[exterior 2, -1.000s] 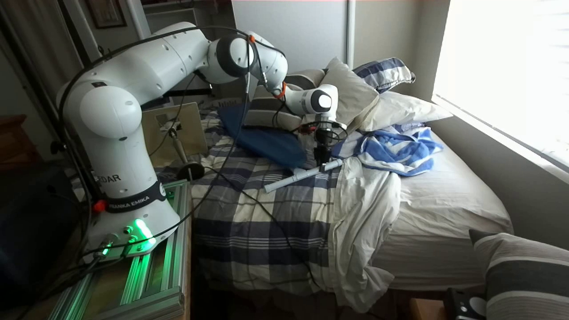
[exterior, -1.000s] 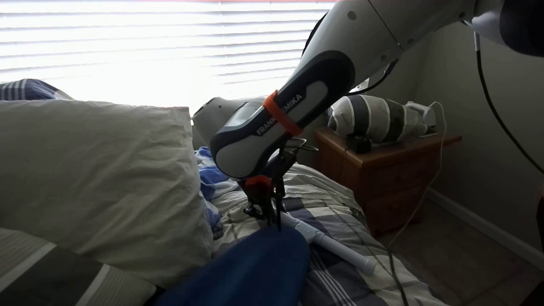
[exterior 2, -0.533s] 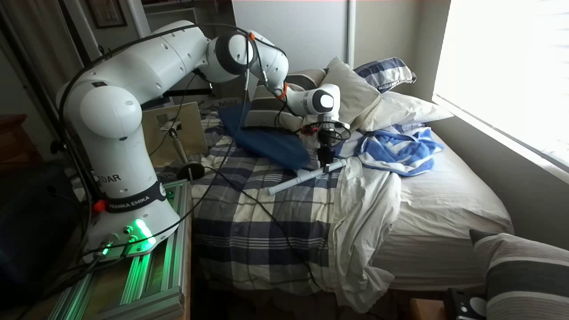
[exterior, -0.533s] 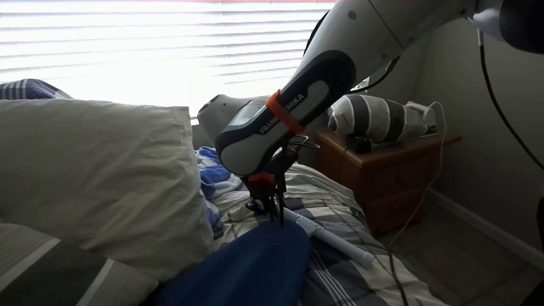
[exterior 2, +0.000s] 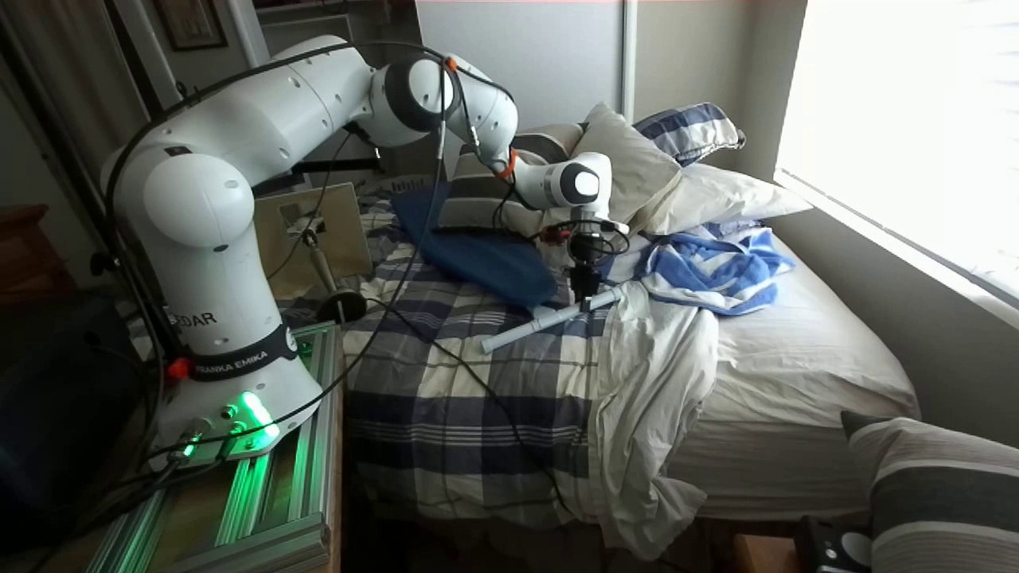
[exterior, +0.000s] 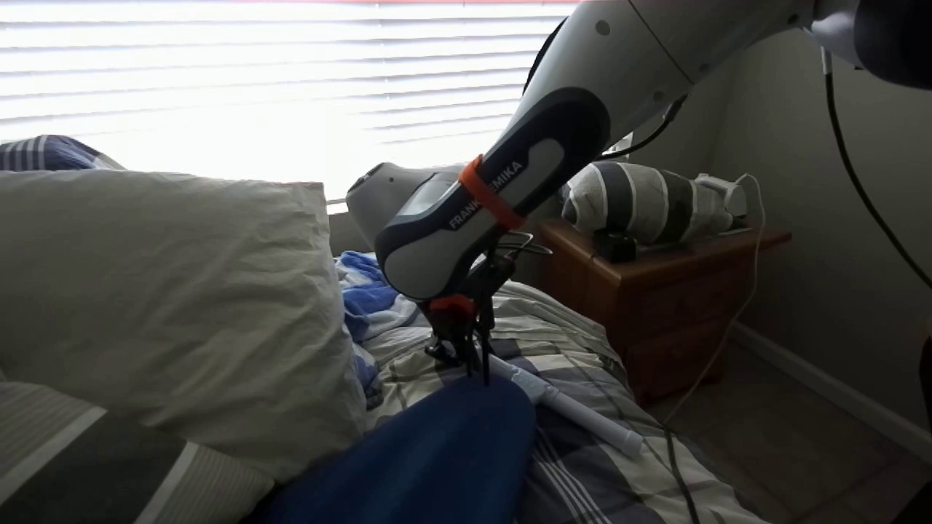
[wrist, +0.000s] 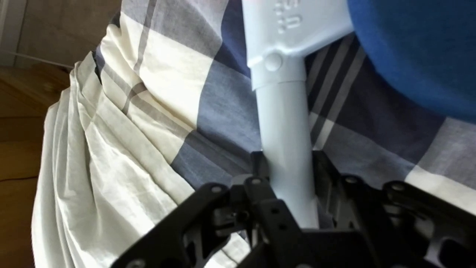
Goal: Move the ironing board slightly to the right
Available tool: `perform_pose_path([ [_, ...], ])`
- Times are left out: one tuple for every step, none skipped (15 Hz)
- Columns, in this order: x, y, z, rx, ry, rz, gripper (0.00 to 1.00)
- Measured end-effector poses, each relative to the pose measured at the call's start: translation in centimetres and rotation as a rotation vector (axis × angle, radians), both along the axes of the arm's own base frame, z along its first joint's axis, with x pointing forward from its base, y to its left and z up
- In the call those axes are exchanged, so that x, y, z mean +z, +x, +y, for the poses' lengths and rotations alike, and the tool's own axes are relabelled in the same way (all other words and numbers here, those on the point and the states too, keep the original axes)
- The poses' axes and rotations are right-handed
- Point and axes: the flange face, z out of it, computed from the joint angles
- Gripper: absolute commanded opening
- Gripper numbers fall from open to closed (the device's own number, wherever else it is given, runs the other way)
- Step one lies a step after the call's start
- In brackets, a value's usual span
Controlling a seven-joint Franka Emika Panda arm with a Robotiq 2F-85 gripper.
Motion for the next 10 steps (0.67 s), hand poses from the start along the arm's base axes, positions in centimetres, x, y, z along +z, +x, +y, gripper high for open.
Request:
perform_pose_path([
  [0.01,0.02,-0.04,-0.001,0.000,0.000,0.34],
  [0.02,0.03,-0.06,-0.001,0.000,0.000,0.34],
  [0.02,0.03,-0.08,-0.002,0.000,0.000,0.34],
  [0.02,0.03,-0.10,-0.002,0.000,0.000,0.34],
  [0.02,0.04,-0.11,-0.002,0.000,0.000,0.34],
  [0.02,0.04,-0.12,-0.002,-0.001,-0.001,0.34],
  [0.02,0.04,-0.13,-0.003,-0.001,-0.001,0.34],
  [0.02,0.04,-0.13,-0.003,-0.001,-0.001,0.09],
  [0.02,0.04,-0.13,-0.003,-0.001,-0.001,0.09],
  [-0.27,-0.20,0.27,0.011,0.003,0.006,0.09],
])
